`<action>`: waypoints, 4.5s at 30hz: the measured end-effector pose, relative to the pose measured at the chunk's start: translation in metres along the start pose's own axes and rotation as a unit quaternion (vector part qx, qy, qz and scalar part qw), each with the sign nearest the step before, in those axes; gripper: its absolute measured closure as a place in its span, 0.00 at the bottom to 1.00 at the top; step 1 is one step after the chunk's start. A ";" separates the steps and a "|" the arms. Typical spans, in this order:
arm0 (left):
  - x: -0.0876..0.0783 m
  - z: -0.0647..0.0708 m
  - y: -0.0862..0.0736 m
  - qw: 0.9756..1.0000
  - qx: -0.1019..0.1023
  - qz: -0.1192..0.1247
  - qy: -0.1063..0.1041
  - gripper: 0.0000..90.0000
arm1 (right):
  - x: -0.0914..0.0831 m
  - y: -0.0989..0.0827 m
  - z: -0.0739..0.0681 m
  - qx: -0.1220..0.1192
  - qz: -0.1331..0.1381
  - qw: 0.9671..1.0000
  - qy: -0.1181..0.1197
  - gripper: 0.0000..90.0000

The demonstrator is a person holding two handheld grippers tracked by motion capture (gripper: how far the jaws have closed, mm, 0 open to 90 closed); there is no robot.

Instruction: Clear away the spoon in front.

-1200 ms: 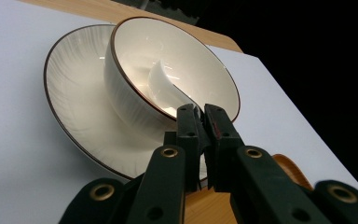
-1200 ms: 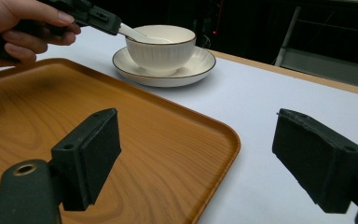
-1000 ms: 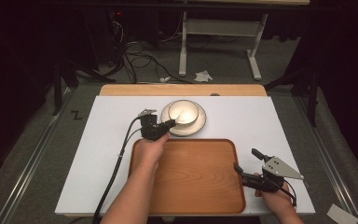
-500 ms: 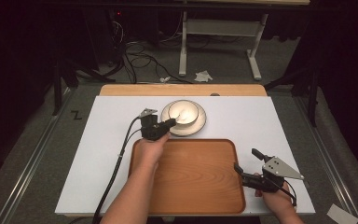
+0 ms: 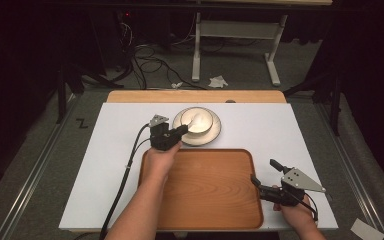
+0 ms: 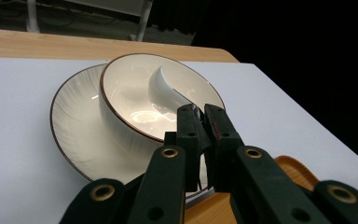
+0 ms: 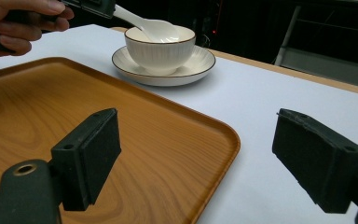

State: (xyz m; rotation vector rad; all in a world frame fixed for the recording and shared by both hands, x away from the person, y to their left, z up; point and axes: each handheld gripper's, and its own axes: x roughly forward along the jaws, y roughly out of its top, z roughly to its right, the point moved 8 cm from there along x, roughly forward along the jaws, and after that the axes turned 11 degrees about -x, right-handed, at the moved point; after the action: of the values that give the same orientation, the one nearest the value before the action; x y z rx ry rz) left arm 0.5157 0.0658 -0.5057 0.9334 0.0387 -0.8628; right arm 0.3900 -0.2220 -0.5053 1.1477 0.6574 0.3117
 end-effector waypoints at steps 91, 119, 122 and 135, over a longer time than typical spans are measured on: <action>-0.139 0.013 -0.022 0.990 0.127 0.054 -0.033 0.95 | 0.000 -0.005 0.006 0.014 -0.008 1.000 -0.016 0.18; -0.166 -0.009 -0.086 0.990 0.125 0.014 -0.061 0.95 | -0.001 -0.009 0.008 0.014 -0.022 0.999 -0.037 0.18; -0.164 -0.010 -0.092 0.990 0.128 0.005 -0.065 0.95 | -0.001 -0.010 0.009 0.017 -0.026 0.999 -0.039 0.18; -0.144 0.000 -0.100 0.986 0.150 -0.008 -0.071 0.95 | 0.001 -0.011 0.007 0.010 -0.030 0.999 -0.042 0.18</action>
State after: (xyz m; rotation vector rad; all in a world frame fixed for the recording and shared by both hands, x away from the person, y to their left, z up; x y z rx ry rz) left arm 0.3519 0.1271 -0.5193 1.1513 -0.2120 -0.9652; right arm 0.3941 -0.2313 -0.5137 1.1508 0.6220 0.2051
